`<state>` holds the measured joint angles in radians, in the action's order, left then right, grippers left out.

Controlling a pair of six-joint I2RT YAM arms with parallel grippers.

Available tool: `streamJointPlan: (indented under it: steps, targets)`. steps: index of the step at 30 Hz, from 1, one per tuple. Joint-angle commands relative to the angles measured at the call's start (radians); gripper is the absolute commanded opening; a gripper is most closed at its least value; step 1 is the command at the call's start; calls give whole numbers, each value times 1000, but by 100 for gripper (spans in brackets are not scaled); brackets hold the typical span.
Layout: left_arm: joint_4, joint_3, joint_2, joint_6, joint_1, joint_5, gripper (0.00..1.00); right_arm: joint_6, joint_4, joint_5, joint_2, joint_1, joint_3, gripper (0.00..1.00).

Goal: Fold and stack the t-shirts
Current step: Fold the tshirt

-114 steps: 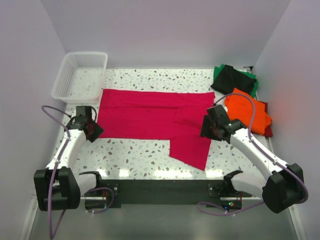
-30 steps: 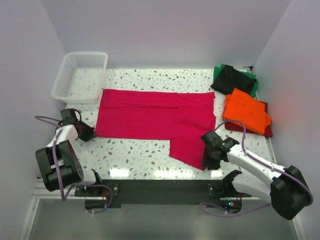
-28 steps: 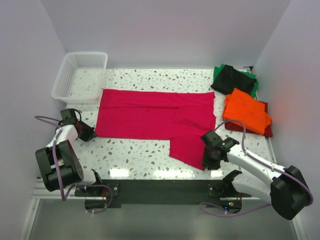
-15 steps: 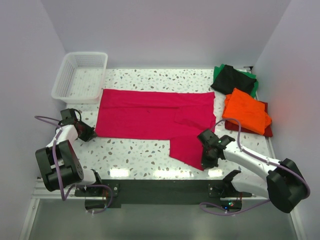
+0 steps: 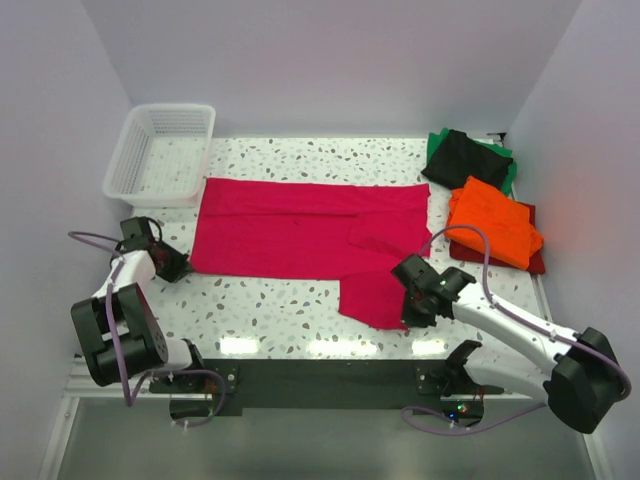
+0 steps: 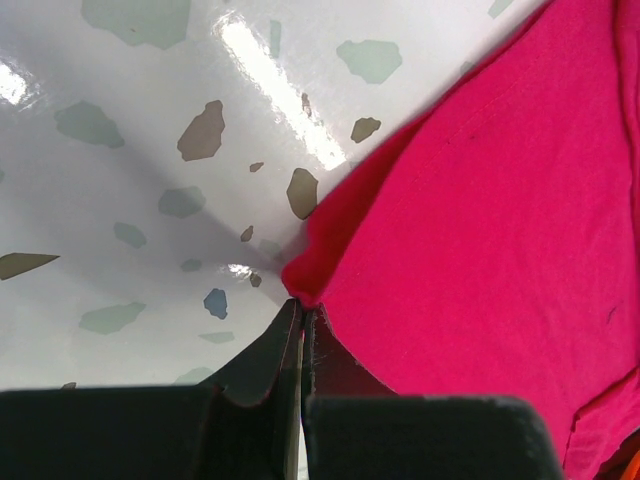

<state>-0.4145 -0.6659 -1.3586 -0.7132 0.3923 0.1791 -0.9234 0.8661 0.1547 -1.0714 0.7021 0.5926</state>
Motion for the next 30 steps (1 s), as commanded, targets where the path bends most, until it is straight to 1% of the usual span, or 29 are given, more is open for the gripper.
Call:
streamJointPlan:
  steps: [1,6,18,30]
  targets:
    - [-7,-6,68,12,5,16,0,-68,117,123,57,11,94,0]
    - [-39,2,122,17,3,-15,0,-87,172,146,77,10,118,0]
    - [-132,26,239,6,3,-89,0,-147,344,178,237,11,176,0]
    - [-216,35,320,0,5,-122,0,-129,382,183,277,11,213,0]
